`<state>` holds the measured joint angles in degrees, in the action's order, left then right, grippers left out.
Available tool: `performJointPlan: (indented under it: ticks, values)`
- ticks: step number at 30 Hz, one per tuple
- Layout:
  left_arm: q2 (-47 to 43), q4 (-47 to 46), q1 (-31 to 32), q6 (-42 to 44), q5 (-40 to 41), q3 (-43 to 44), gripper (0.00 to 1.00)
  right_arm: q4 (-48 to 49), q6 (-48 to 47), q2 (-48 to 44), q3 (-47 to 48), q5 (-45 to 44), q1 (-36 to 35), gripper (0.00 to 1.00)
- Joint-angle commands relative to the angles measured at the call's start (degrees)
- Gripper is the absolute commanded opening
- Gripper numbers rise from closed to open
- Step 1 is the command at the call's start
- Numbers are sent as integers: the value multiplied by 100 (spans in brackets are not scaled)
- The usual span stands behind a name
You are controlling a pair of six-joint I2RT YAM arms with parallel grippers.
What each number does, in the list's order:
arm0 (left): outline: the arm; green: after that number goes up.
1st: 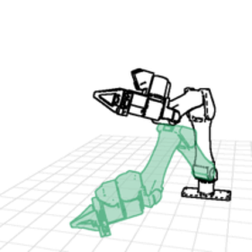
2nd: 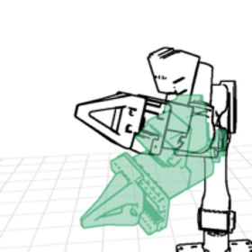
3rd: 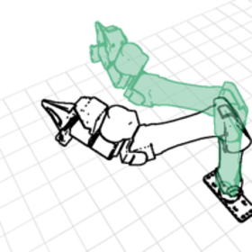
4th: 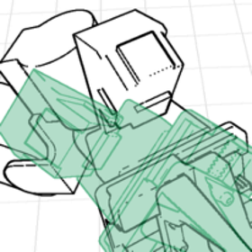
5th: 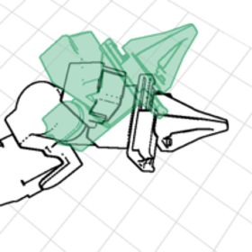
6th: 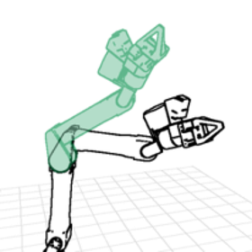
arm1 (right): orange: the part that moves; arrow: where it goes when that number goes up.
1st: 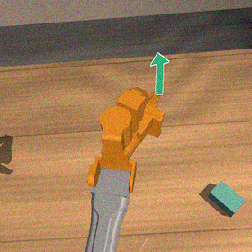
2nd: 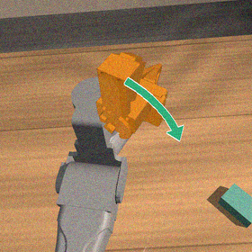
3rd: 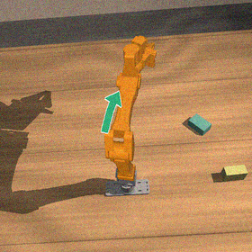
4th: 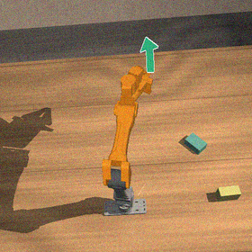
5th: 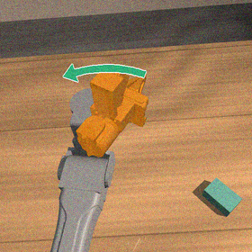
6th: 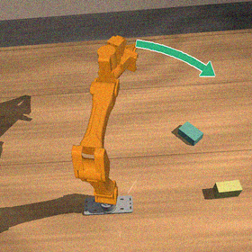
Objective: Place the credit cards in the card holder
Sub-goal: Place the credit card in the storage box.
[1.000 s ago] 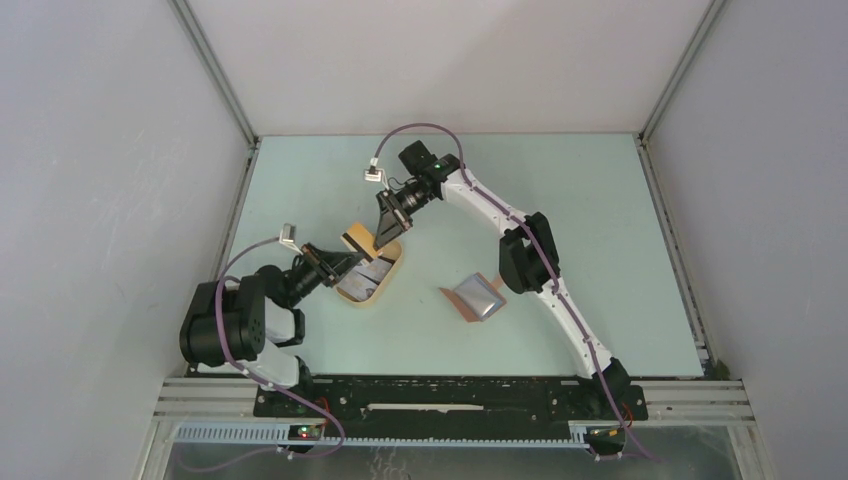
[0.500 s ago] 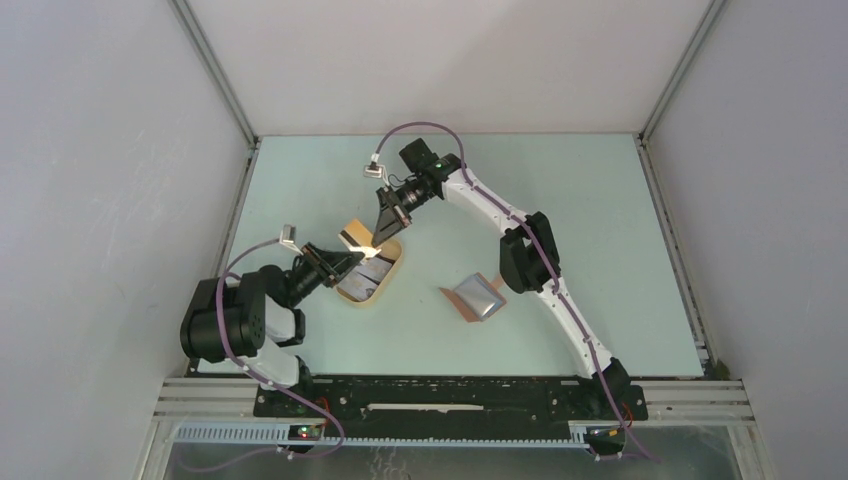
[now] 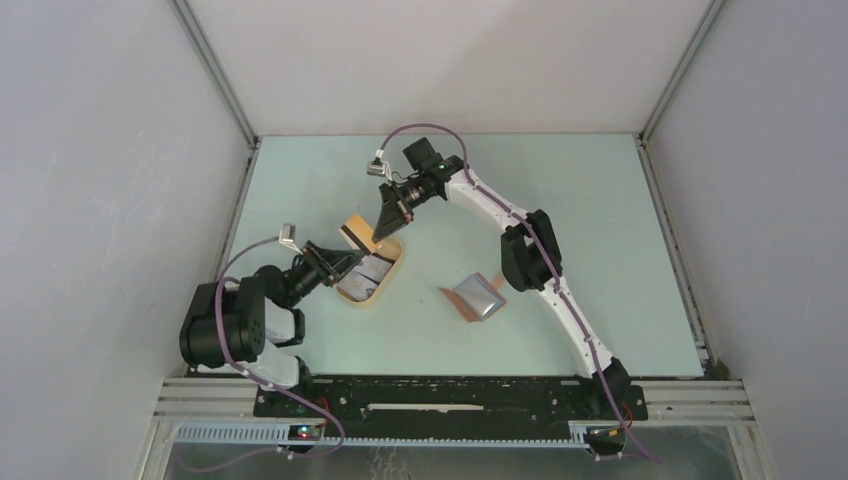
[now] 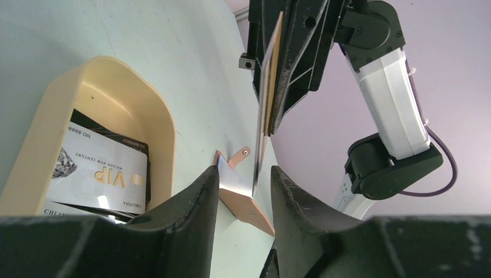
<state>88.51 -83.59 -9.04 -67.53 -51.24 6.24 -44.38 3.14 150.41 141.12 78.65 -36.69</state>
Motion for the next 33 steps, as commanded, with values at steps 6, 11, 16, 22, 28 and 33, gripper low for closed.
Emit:
performJointPlan:
  ticks: [6, 11, 16, 22, 28, 33]
  values:
    - [-244, -342, -80, 110, -97, 110, 40, 337, 275, -304, -76, 344, 82, 0]
    - [-229, -342, -83, 101, -113, 142, 29, 359, 316, -310, -89, 374, 65, 0]
    - [-202, -342, -78, 100, -140, 158, 23, 382, 336, -292, -93, 376, 40, 0]
    - [-220, -342, -72, 116, -162, 158, 27, 420, 380, -283, -102, 388, 26, 0]
    - [-190, -342, -74, 113, -198, 200, 25, 469, 440, -276, -117, 423, -3, 0]
    - [-129, -346, -63, 129, -253, 248, 18, 494, 473, -273, -127, 453, -27, 0]
